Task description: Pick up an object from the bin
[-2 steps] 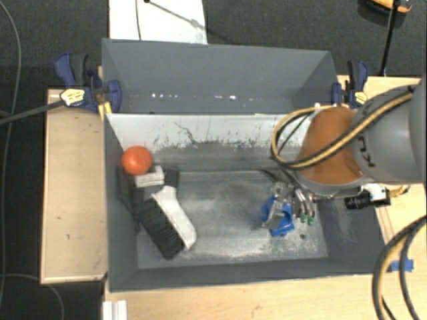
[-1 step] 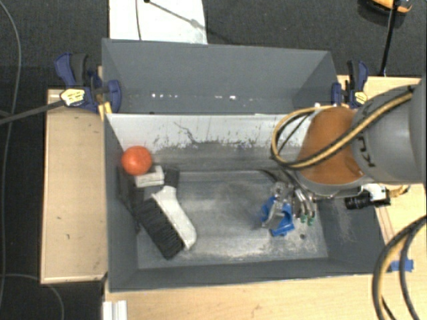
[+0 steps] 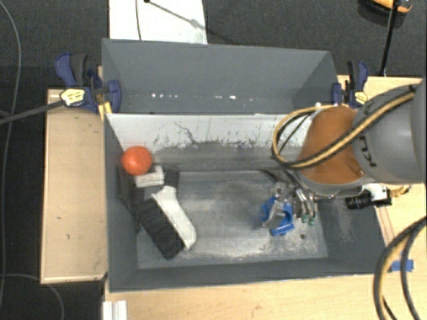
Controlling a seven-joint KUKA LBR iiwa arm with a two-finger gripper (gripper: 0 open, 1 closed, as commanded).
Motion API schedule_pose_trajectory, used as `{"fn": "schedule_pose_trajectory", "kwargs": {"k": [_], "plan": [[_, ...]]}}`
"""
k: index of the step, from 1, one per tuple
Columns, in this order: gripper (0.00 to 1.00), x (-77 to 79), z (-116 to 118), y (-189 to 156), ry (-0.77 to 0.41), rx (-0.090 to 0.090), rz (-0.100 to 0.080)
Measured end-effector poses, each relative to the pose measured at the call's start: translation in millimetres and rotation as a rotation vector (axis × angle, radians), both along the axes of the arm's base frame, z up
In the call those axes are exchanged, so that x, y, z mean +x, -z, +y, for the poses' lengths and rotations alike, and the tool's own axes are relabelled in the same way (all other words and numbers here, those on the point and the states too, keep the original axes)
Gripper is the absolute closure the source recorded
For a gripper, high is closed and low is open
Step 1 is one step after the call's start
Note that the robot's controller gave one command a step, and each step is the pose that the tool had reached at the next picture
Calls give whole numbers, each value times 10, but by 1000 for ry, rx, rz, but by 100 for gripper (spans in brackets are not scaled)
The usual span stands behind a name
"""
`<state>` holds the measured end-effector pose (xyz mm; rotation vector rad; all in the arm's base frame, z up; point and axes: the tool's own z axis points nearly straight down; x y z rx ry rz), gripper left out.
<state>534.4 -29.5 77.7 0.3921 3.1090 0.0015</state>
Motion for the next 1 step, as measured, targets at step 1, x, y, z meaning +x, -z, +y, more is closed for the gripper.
{"fn": "schedule_pose_trajectory", "kwargs": {"k": [1], "plan": [[100,-13,3,-131,-1,1,3]]}}
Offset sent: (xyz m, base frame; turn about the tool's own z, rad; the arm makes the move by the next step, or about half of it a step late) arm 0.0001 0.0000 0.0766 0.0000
